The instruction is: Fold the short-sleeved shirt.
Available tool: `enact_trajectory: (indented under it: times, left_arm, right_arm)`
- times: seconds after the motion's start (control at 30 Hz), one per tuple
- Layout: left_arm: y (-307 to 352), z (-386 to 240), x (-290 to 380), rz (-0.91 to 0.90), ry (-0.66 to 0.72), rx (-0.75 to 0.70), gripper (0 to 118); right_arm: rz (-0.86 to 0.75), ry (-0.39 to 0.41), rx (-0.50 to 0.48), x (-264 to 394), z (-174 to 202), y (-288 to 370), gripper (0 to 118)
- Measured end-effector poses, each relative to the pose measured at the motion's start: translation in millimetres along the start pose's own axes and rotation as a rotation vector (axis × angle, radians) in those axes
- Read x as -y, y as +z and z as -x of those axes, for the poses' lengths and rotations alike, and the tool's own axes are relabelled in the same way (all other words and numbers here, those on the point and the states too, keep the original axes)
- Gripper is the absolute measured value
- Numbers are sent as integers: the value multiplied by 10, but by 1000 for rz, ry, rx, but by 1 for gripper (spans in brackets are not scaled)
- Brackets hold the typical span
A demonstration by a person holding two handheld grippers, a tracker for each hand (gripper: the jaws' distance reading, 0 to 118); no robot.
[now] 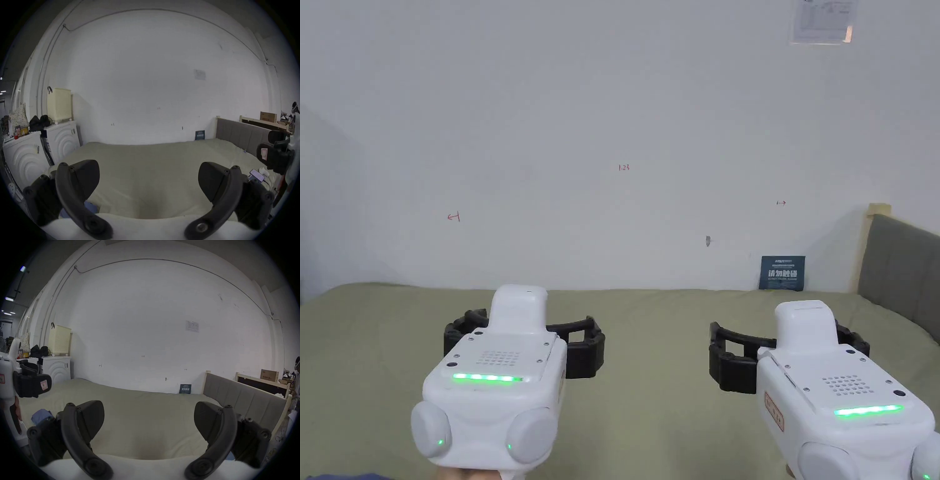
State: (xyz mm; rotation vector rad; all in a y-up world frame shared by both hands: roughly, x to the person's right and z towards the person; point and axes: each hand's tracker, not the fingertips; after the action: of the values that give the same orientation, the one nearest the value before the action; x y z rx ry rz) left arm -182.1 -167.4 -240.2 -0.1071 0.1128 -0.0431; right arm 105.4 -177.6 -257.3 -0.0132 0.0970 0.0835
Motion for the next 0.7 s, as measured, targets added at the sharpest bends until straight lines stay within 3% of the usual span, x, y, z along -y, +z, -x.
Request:
enact_trajectory:
  times: [0.2, 0.37, 0.7]
  left_arm:
    - [7, -103, -40, 76, -137, -63, 118]
    - [-12, 12, -49, 102, -23, 11, 118]
    - [7, 39, -84, 106, -67, -48, 118]
  right_arm:
    - [9, -13, -2, -16, -37, 4, 112]
    - [17, -9, -7, -13, -43, 11, 112]
    - [19, -30, -10, -45, -49, 14, 112]
